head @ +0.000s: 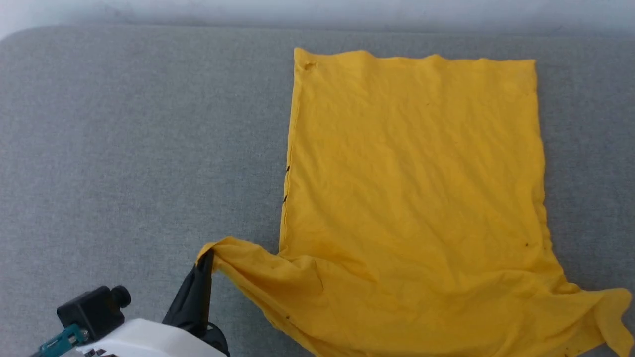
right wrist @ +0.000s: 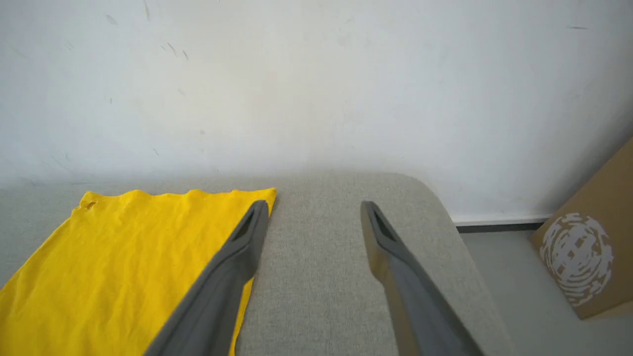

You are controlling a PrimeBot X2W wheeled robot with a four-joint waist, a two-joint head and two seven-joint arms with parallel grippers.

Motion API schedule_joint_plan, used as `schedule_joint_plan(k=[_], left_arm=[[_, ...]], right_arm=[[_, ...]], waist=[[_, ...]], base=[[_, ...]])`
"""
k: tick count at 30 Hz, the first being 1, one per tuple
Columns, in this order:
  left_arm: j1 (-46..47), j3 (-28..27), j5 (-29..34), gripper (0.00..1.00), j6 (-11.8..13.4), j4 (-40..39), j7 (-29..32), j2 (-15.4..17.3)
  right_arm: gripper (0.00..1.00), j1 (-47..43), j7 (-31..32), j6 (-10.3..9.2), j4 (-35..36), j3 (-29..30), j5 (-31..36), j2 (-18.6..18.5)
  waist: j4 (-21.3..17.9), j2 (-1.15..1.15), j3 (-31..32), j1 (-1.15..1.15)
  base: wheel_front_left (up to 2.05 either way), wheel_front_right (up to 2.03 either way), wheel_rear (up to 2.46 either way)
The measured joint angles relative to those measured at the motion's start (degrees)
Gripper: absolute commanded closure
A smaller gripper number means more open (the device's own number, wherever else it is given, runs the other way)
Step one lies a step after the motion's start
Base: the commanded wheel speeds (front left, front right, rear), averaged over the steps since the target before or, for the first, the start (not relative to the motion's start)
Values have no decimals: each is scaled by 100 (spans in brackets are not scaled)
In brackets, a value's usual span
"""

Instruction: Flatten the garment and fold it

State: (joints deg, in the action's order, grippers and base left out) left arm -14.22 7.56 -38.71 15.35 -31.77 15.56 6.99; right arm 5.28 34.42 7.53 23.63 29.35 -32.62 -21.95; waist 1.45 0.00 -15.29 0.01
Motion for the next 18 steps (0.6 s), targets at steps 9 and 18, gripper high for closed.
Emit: schedule_joint_plan(k=[9, 18], left_arm=[[323, 352, 163, 100, -19, -47, -142, -113], [587, 678, 263, 100, -73, -22, -277, -191]], right_arm=[[0, 2999, 732, 1, -1114, -1110, 381, -449], [0, 4250, 1215, 0, -2972, -1642, 1359, -279]], waist=[[162, 0, -623, 1], [513, 0, -1247, 0]], base=[[0, 0, 0], [0, 0, 0]])
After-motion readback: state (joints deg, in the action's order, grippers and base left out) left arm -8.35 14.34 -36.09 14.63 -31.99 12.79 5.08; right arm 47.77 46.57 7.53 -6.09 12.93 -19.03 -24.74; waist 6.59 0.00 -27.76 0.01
